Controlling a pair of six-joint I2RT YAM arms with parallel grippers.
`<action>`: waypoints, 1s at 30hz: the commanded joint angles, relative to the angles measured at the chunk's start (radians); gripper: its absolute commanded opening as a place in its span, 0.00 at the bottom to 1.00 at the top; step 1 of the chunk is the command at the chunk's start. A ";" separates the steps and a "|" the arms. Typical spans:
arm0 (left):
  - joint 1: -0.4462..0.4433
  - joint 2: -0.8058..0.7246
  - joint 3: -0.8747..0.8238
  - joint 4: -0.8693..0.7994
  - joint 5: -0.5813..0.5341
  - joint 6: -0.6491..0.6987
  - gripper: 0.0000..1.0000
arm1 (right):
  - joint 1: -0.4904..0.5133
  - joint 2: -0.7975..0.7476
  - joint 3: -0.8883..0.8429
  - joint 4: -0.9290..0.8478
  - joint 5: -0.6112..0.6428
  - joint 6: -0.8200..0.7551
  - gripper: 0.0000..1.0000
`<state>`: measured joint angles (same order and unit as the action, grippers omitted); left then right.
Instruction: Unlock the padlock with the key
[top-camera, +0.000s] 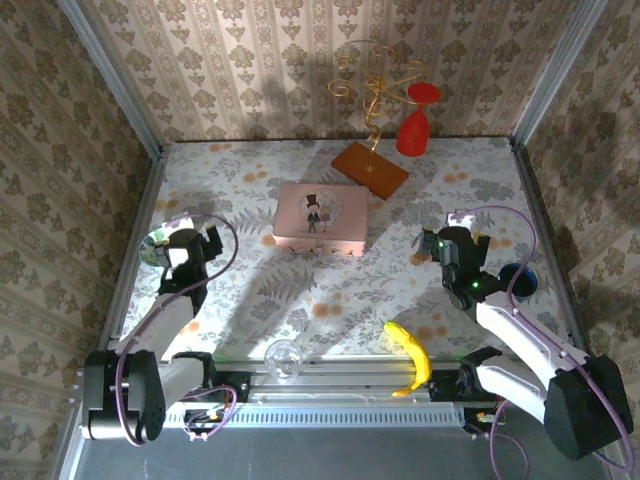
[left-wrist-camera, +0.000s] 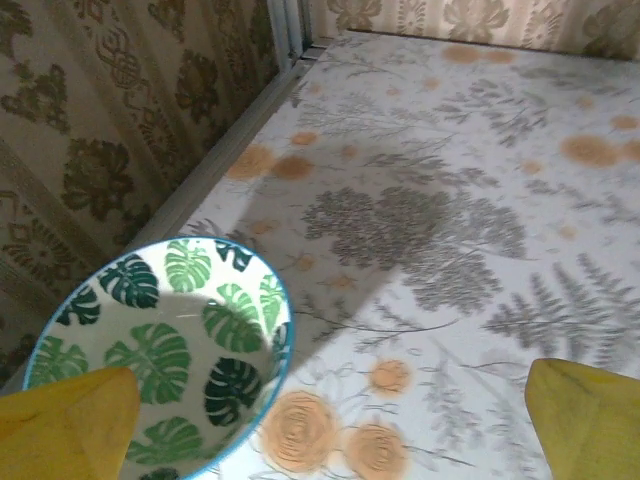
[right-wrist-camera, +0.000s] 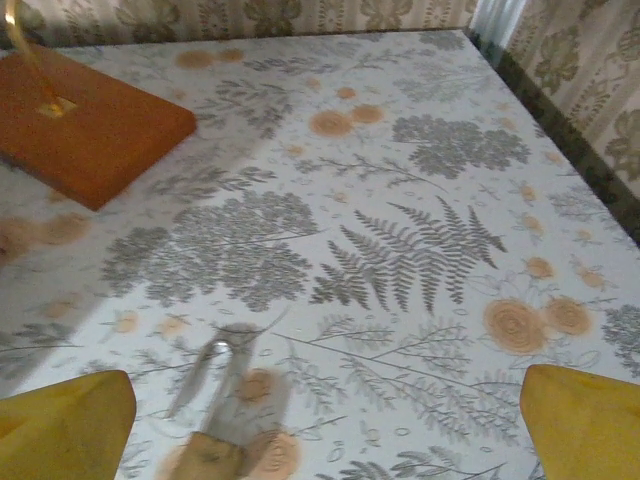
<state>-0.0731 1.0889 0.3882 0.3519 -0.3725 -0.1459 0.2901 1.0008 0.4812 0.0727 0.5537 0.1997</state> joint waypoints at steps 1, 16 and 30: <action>0.013 0.067 -0.058 0.361 0.061 0.170 1.00 | -0.027 0.031 -0.051 0.218 0.009 -0.116 1.00; 0.043 0.376 -0.133 0.751 0.407 0.247 1.00 | -0.247 0.255 -0.223 0.788 -0.283 -0.139 1.00; 0.072 0.467 0.002 0.573 0.389 0.206 1.00 | -0.273 0.526 -0.085 0.798 -0.408 -0.136 1.00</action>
<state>-0.0040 1.5585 0.3828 0.9485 0.0212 0.0746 0.0212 1.5249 0.3420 0.8967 0.1844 0.0776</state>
